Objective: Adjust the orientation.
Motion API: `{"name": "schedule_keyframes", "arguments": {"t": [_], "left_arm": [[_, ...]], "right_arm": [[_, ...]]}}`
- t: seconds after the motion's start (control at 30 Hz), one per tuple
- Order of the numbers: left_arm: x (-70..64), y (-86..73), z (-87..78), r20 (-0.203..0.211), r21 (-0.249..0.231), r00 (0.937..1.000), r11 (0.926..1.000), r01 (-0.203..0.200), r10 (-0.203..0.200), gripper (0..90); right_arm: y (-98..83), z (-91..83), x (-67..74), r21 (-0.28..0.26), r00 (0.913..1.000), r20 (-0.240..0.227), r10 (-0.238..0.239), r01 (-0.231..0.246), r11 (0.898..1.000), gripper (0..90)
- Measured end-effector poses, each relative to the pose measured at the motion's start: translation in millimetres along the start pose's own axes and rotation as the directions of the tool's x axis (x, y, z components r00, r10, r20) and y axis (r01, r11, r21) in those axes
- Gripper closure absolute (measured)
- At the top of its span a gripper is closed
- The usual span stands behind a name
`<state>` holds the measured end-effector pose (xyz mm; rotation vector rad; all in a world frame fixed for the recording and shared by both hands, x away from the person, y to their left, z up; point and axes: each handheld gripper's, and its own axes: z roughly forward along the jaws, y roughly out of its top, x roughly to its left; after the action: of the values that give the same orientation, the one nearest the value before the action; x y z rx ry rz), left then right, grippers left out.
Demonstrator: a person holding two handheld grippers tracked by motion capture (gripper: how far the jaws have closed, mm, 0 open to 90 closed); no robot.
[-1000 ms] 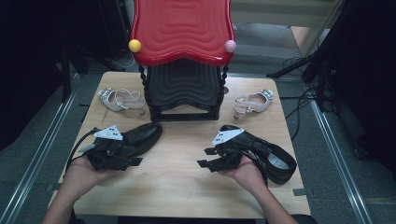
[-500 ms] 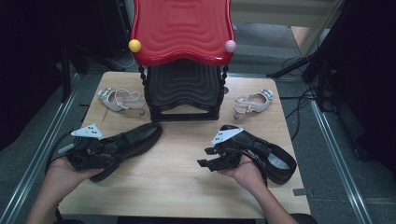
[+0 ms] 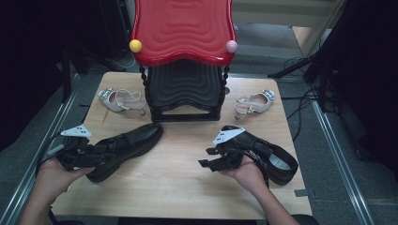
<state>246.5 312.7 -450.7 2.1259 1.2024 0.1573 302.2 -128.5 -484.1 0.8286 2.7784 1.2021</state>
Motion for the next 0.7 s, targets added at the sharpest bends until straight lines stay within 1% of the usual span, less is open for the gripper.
{"name": "schedule_keyframes", "arguments": {"t": [0.1, 0.13, 0.17, 0.2, 0.23, 0.27, 0.37, 0.4, 0.47, 0.5, 0.53, 0.57, 0.6, 0.63, 0.67, 0.7], "left_arm": [[-0.1, 0.6, 4.9, 0.007, -0.003, 1.0, 1.0, 0.001, -0.001, 47.8], [-1.4, 1.7, 9.6, 0.0, -0.008, 1.0, 1.0, -0.001, 0.001, 48.3], [-1.9, 2.6, 12.4, 0.009, -0.005, 1.0, 1.0, 0.0, 0.0, 50.5], [-3.1, 4.1, 16.1, 0.007, 0.0, 0.9999, 0.9999, -0.011, 0.011, 51.2], [-4.5, 5.4, 19.5, 0.003, 0.009, 0.9999, 0.9999, -0.012, 0.012, 51.6], [-5.3, 7.0, 22.7, 0.003, 0.021, 0.9999, 0.9997, -0.012, 0.012, 54.0], [-6.8, 11.2, 31.8, -0.009, 0.037, 0.9999, 0.9993, -0.007, 0.007, 56.9], [-6.4, 12.0, 34.0, -0.016, 0.034, 0.9999, 0.9994, 0.0, 0.001, 59.1], [-4.6, 13.7, 40.0, -0.003, 0.039, 0.9999, 0.9992, 0.011, -0.011, 63.6], [-4.6, 13.7, 40.0, -0.003, 0.039, 0.9999, 0.9992, 0.011, -0.011, 66.8], [-3.3, 14.5, 43.7, -0.002, 0.045, 1.0, 0.999, 0.006, -0.006, 70.0], [-2.0, 15.4, 45.7, 0.011, 0.047, 0.9998, 0.9988, 0.017, -0.017, 70.0], [-1.0, 16.2, 46.1, 0.018, 0.048, 0.9996, 0.9987, 0.02, -0.021, 71.8], [-1.3, 16.9, 45.7, 0.026, 0.049, 0.9991, 0.9983, 0.033, -0.035, 75.7], [-1.3, 16.9, 45.7, 0.026, 0.049, 0.9991, 0.9983, 0.033, -0.035, 76.5], [-0.9, 17.2, 44.7, 0.043, 0.047, 0.9981, 0.998, 0.042, -0.044, 77.2]], "right_arm": [[0.0, 0.3, -0.2, -0.001, 1.0, 0.0, -0.001, 0.001, 1.0, 45.2], [0.0, 0.9, -0.4, 0.001, 1.0, 0.002, -0.001, 0.001, 1.0, 45.2], [0.0, 1.1, -0.2, 0.003, 1.0, 0.003, 0.002, -0.002, 1.0, 45.2], [0.0, 1.6, -0.2, 0.004, 1.0, 0.002, 0.002, -0.002, 1.0, 45.3], [0.1, 2.2, 0.0, 0.007, 1.0, 0.003, 0.003, -0.003, 1.0, 45.4], [0.2, 2.5, 0.0, 0.007, 1.0, 0.004, 0.001, -0.001, 1.0, 45.6], [0.9, 3.9, 1.0, 0.003, 1.0, 0.002, -0.004, 0.004, 1.0, 46.0], [1.2, 4.1, 1.5, 0.003, 1.0, 0.002, -0.004, 0.004, 1.0, 46.0], [1.5, 4.8, 2.0, 0.001, 1.0, 0.004, -0.007, 0.007, 1.0, 46.1], [1.6, 5.1, 2.0, 0.0, 1.0, 0.003, -0.008, 0.008, 1.0, 46.1], [1.7, 5.5, 2.0, 0.001, 1.0, 0.003, -0.008, 0.008, 1.0, 46.1], [1.7, 5.5, 2.0, 0.001, 1.0, 0.003, -0.008, 0.008, 1.0, 46.1], [1.7, 5.8, 1.9, 0.003, 1.0, 0.004, -0.009, 0.009, 1.0, 46.1], [1.7, 6.2, 1.5, 0.004, 1.0, 0.003, -0.009, 0.009, 1.0, 46.1], [1.8, 6.0, 1.2, 0.003, 1.0, 0.002, -0.007, 0.007, 1.0, 46.2], [1.8, 5.7, 0.8, -0.001, 1.0, 0.003, -0.007, 0.007, 1.0, 46.3]]}}
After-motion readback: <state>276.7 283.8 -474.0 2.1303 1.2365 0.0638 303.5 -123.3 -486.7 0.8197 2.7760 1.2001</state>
